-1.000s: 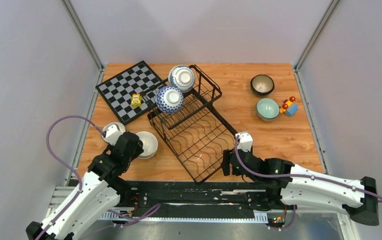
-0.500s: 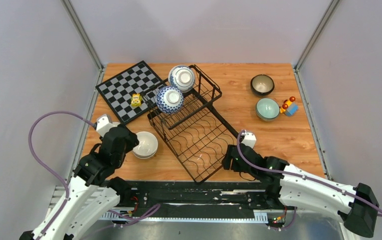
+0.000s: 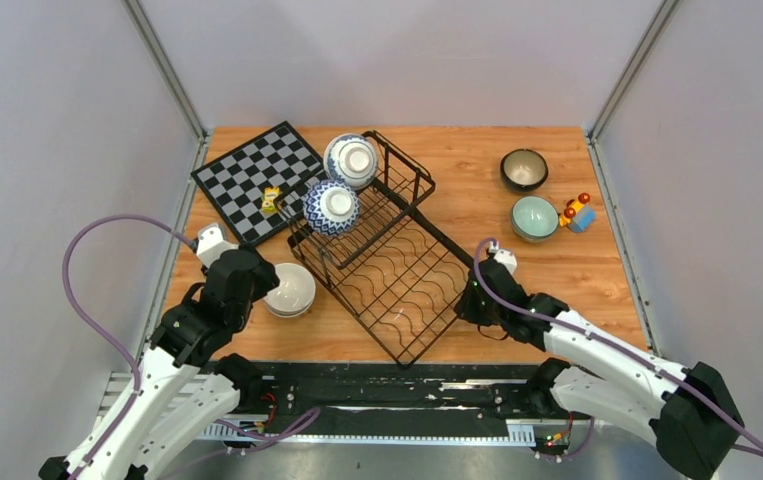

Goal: Unload the bowls from the dish rack
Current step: Adjust the dish rack at the center of the board.

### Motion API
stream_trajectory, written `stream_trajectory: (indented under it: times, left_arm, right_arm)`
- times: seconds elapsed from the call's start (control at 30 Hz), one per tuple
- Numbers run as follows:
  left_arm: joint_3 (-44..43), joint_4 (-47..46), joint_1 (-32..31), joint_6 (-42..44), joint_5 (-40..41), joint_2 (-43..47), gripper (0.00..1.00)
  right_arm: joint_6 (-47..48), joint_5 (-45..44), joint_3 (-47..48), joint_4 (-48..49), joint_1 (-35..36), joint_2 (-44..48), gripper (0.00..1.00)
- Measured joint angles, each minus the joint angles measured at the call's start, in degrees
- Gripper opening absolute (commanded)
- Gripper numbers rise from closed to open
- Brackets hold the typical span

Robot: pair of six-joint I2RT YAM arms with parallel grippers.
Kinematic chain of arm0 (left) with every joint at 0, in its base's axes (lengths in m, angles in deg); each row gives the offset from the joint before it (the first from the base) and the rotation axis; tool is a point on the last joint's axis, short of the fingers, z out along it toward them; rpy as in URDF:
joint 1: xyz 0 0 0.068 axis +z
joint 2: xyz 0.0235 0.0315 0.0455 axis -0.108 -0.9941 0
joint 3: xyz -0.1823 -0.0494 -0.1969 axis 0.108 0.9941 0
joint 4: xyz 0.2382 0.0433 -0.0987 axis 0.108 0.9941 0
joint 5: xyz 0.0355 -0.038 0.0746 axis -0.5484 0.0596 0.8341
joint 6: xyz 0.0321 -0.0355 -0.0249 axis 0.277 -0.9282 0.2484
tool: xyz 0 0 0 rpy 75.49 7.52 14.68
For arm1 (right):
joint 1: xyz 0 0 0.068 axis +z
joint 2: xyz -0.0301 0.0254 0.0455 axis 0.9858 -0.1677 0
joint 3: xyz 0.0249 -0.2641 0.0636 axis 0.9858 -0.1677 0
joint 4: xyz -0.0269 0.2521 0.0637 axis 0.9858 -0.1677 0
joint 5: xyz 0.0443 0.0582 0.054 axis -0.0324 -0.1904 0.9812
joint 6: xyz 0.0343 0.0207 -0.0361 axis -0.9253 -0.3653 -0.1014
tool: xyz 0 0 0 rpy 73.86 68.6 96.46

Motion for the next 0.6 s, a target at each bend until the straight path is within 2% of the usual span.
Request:
stream_trajectory:
  times: [0.2, 0.3, 0.37, 0.4, 0.5, 0.6]
  left_arm:
    - [-1.0, -2.1, 0.0, 1.1, -0.4, -0.7, 0.56]
    - [-1.0, -3.2, 0.0, 1.7, -0.5, -1.1, 0.56]
    - [-1.1, -3.9, 0.0, 2.1, -0.5, -1.6, 0.56]
    - [-1.2, -4.2, 0.0, 2.4, -0.6, -2.0, 0.56]
    - [-1.7, -5.4, 0.0, 3.1, -0.7, -2.7, 0.56]
    - [-1.8, -6.5, 0.0, 3.5, -0.9, -2.7, 0.56]
  right_arm:
    - [4.4, 3.7, 3.4, -1.4, -8.4, -4.0, 0.12]
    - [5.7, 4.8, 5.0, -2.0, -11.2, -5.9, 0.4]
    - [6.5, 5.0, 6.5, -2.1, -12.4, -7.5, 0.52]
    - [7.1, 5.2, 7.0, -1.7, -12.8, -8.2, 0.54]
    - [8.0, 6.1, 7.5, -1.5, -13.0, -7.9, 0.52]
    - [8.0, 7.0, 7.0, -1.5, -13.1, -6.8, 0.37]
